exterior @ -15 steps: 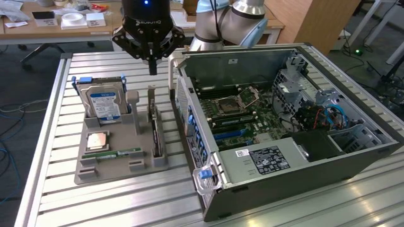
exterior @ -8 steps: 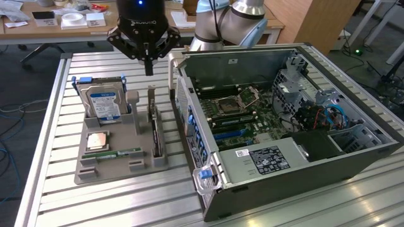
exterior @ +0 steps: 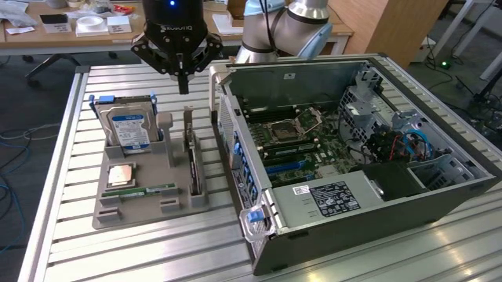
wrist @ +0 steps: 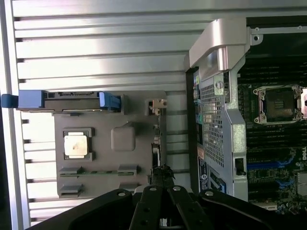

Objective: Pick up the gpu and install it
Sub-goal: 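Reach for the gpu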

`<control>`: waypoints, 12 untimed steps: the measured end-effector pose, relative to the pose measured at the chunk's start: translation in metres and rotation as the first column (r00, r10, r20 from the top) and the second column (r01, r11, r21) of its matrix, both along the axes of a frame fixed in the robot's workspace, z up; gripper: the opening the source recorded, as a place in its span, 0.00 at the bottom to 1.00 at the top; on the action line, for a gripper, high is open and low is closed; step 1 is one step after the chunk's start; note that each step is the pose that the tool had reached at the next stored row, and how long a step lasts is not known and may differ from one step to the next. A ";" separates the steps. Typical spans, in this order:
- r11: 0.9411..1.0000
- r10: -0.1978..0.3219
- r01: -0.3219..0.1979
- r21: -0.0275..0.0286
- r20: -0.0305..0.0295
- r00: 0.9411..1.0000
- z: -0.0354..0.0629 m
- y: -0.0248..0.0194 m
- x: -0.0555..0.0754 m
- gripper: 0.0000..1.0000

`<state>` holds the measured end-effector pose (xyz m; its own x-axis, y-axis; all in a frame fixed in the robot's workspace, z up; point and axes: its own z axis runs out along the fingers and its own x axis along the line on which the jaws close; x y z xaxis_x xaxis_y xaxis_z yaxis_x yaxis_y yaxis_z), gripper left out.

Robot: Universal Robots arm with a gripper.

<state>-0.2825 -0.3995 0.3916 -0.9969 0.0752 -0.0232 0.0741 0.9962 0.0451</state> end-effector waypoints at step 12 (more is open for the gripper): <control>1.000 0.000 0.000 0.000 0.000 1.000 -0.0001 -0.0212 -0.001 0.11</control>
